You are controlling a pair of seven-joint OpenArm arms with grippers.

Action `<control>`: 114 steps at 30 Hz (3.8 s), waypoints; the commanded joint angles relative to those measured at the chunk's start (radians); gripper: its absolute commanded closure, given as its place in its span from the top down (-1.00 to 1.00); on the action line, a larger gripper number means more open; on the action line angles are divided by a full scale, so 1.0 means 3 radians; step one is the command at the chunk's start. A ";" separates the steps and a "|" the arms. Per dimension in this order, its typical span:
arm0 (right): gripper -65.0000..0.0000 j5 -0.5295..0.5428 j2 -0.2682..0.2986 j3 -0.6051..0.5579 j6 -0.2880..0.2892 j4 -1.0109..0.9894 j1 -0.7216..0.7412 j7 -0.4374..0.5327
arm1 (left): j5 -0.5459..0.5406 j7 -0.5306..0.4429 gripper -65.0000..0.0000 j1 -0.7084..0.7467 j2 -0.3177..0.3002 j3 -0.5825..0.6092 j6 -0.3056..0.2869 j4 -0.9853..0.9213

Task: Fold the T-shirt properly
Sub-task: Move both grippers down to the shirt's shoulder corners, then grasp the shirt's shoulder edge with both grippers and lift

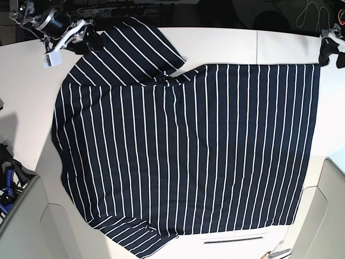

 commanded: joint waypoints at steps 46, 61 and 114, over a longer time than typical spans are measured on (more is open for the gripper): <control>0.02 0.0125 -0.0305 -0.0001 0.0163 0.0014 -0.0013 -0.0209 | 0.0010 -0.0058 0.43 -0.0652 -0.0273 0.0838 0.0052 -0.0680; 0.01 0.0126 -0.0304 -0.0001 0.0161 0.0014 0.0127 -0.0188 | 0.0008 -0.0006 -0.13 -0.0657 -0.0247 0.0960 0.0060 -0.0680; -1.00 0.0333 -0.0301 0.0637 0.0239 0.0004 0.1937 -0.0595 | 0.0244 -0.0323 -1.00 -0.1840 -0.0284 0.0657 -0.0058 -0.0748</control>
